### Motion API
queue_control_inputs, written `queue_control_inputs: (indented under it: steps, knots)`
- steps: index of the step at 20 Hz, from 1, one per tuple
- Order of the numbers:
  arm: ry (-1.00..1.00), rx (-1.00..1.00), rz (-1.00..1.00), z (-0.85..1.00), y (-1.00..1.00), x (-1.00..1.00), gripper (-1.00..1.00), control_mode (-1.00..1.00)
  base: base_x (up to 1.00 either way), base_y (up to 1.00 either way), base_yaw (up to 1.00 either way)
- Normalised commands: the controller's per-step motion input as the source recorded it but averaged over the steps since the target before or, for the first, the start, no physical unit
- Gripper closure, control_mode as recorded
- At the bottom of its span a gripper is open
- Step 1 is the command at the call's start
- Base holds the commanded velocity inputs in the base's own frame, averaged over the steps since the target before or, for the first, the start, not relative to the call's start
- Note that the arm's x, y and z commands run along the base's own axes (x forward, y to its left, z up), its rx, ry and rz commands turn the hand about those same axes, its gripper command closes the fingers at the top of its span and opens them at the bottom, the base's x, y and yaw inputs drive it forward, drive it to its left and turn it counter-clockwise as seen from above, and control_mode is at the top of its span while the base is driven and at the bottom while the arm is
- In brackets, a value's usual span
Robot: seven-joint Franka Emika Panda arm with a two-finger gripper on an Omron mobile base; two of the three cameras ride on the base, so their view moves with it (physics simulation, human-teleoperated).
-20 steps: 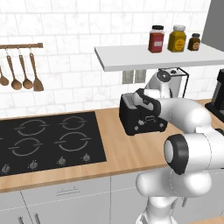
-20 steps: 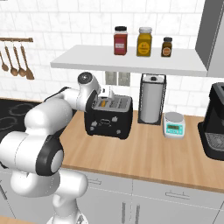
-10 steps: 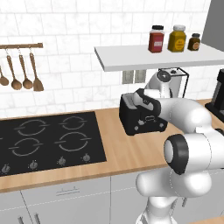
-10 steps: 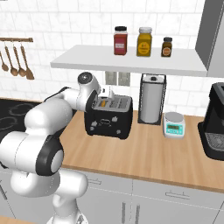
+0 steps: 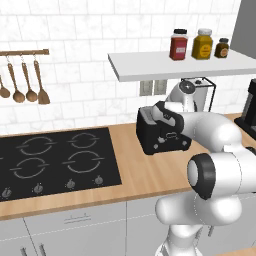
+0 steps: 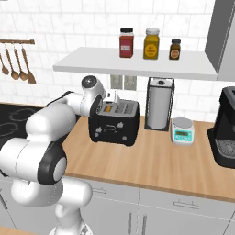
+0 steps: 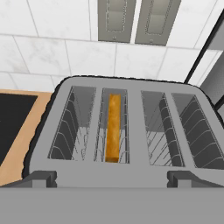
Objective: Start the toaster. Once the lever pops up, take the bread to the plate on the dining counter.
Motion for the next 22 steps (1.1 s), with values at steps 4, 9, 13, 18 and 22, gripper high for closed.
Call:
queue_control_inputs:
  steps: [4,9,13,18,22]
  knots:
    - [0.0,0.0,0.0,0.0,0.0,0.0,-1.0,-1.0,0.0,0.0,0.0]
    - [0.0,0.0,0.0,0.0,0.0,0.0,-1.0,-1.0,0.0,0.0,0.0]
    - [0.0,0.0,0.0,0.0,0.0,0.0,-1.0,-1.0,0.0,0.0,0.0]
    - [0.0,0.0,0.0,0.0,0.0,0.0,-1.0,-1.0,0.0,0.0,0.0]
    - [0.0,0.0,0.0,0.0,0.0,0.0,-1.0,-1.0,0.0,0.0,0.0]
